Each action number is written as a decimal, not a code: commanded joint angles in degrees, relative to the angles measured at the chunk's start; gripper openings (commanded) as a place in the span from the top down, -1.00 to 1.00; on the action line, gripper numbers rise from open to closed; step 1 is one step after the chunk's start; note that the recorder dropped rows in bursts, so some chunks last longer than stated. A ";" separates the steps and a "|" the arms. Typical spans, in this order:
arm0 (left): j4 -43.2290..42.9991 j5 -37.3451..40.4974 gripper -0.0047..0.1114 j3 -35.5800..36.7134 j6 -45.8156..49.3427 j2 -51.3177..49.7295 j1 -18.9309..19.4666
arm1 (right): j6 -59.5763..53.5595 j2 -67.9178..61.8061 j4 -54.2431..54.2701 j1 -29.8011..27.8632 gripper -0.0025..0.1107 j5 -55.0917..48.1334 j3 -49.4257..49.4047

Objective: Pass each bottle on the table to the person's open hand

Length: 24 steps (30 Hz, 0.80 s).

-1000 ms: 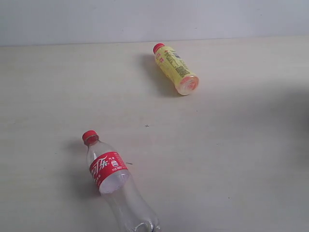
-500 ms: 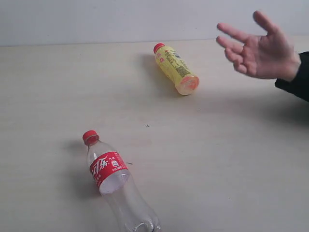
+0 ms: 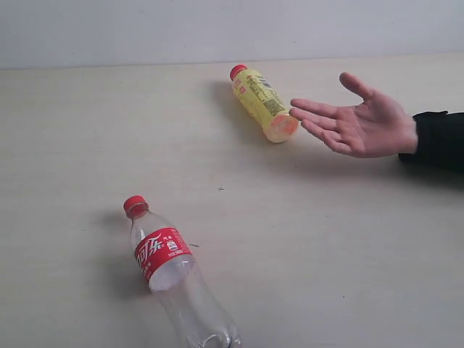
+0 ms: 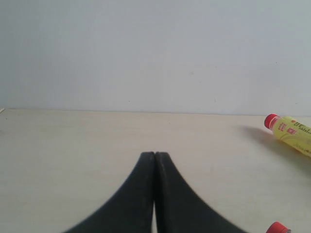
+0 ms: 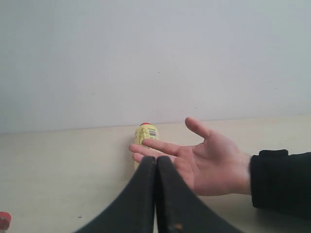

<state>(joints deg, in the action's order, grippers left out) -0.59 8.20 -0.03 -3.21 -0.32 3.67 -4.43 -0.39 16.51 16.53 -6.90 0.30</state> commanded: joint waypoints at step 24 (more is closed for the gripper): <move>0.59 0.27 0.91 0.03 0.18 0.32 -0.26 | 5.02 0.39 7.48 -0.20 0.96 -0.80 -0.30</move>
<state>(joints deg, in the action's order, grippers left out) -0.59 8.55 -0.03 -3.21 -0.32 3.67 -0.92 -0.39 22.26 16.53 -7.53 0.30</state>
